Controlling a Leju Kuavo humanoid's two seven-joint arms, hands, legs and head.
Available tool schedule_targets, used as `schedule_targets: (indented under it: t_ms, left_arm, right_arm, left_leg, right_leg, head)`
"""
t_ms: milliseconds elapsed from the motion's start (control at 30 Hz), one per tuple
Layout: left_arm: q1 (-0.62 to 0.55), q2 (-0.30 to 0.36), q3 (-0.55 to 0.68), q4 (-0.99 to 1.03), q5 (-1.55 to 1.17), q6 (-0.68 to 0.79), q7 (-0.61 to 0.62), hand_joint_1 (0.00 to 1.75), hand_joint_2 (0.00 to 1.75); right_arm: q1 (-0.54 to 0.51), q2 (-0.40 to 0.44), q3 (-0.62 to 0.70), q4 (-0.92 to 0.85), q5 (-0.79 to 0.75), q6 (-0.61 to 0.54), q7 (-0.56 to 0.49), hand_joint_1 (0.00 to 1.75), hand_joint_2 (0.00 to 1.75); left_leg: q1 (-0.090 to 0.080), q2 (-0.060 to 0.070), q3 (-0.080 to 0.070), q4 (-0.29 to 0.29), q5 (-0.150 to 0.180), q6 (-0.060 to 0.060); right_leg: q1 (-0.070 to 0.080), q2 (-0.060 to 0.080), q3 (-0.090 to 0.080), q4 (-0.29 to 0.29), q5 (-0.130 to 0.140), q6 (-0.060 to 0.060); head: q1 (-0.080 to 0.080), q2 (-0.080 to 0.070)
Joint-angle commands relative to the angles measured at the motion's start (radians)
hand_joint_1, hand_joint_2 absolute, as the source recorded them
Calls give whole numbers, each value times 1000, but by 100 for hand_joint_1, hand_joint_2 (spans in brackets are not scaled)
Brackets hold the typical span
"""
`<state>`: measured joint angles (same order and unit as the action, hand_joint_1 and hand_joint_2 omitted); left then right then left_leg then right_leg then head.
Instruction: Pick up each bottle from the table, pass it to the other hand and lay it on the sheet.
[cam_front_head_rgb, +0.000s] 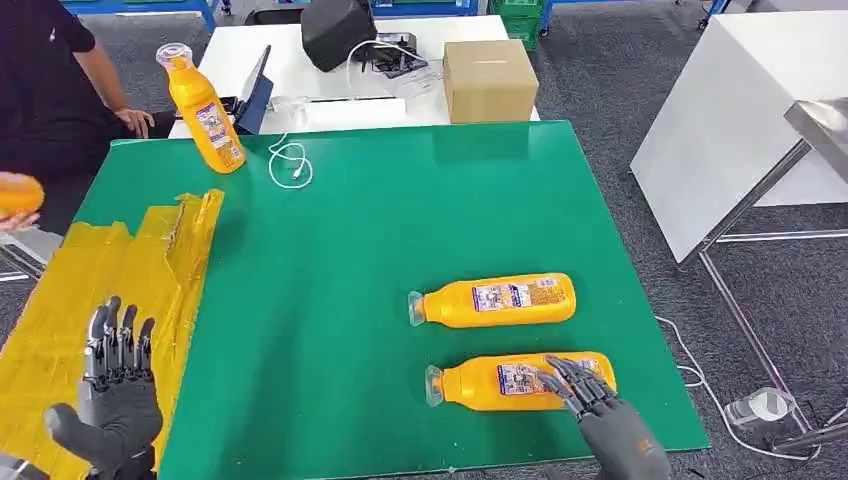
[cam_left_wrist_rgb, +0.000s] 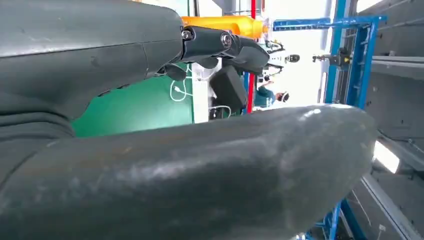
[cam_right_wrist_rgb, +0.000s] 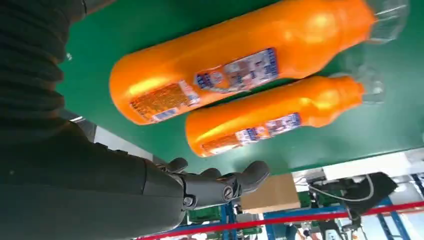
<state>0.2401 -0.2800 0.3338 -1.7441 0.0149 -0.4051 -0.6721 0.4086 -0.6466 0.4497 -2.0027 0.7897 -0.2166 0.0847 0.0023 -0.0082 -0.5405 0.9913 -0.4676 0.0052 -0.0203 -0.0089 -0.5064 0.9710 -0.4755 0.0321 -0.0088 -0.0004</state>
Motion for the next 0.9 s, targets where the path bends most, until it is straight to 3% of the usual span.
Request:
schedule_targets:
  t_ms: [33, 500, 900]
  left_arm:
    - [-54, 50, -48, 86, 20, -1, 18, 0, 0]
    - [-96, 80, -94, 131, 49, 6, 41, 0, 0]
    - [-135, 98, -124, 176, 75, 11, 56, 0, 0]
  right_arm:
    - [-125, 107, -117, 225, -14, 121, -56, 0, 175]
    - [-301, 211, -83, 465, 62, 224, -110, 0, 175]
    - [-355, 180, 27, 617, 92, 294, -92, 0, 175]
  left_leg:
    - [2, 2, 2, -2, 1, -1]
    - [3, 3, 3, -3, 1, -1]
    - [2, 2, 3, -2, 1, -1]
  right_leg:
    - [2, 2, 2, -4, 2, -2]
    - [3, 4, 3, -5, 4, 0]
    - [3, 2, 3, -4, 3, 0]
  head:
    - [0, 0]
    - [0, 0]
    - [0, 0]
